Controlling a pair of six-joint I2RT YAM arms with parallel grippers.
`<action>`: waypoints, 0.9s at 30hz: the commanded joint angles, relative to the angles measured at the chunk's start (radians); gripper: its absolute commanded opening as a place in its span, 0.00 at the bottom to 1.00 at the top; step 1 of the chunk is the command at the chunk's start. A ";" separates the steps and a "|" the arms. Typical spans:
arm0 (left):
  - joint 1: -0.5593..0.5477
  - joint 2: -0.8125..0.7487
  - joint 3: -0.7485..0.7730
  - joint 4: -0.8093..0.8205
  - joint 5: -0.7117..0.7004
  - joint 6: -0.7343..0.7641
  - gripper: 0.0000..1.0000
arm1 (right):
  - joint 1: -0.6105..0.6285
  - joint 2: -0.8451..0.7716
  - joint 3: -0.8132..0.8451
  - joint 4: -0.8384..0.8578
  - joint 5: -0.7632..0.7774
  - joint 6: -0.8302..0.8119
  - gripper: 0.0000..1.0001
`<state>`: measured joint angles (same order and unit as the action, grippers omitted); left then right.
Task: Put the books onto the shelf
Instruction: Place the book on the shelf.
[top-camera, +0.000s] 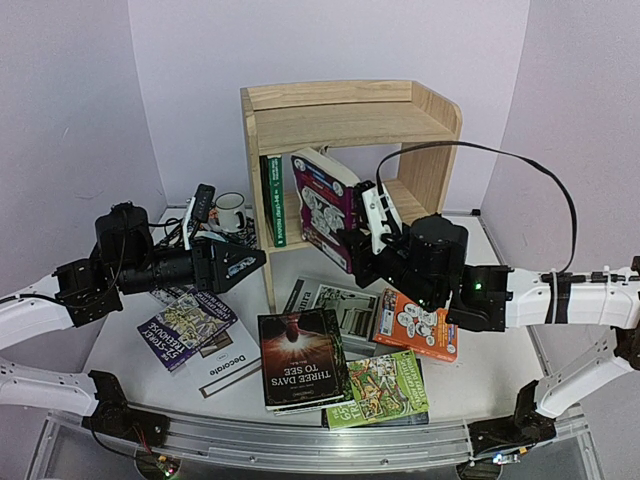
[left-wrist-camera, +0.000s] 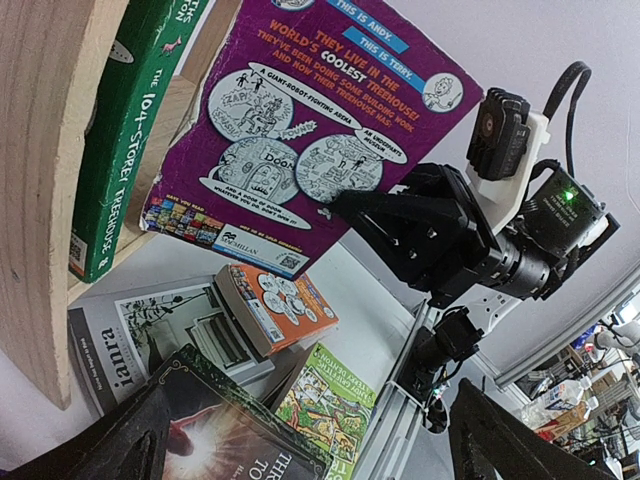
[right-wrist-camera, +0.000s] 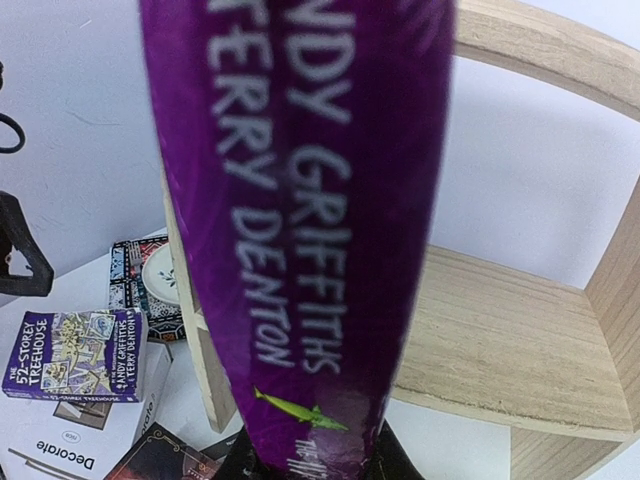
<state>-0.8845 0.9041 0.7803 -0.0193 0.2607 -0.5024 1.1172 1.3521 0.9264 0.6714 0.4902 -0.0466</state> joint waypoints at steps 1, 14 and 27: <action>0.004 0.005 0.043 0.001 0.015 0.008 0.99 | -0.003 -0.042 0.008 0.085 0.033 0.036 0.00; 0.004 0.018 0.049 0.002 0.022 0.012 0.99 | -0.003 -0.037 0.003 0.071 0.077 0.039 0.00; 0.004 0.004 0.037 0.005 0.015 0.004 0.99 | -0.003 0.049 0.116 0.068 0.144 0.069 0.00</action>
<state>-0.8845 0.9234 0.7815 -0.0193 0.2684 -0.5016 1.1168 1.3973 0.9605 0.6521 0.5723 0.0096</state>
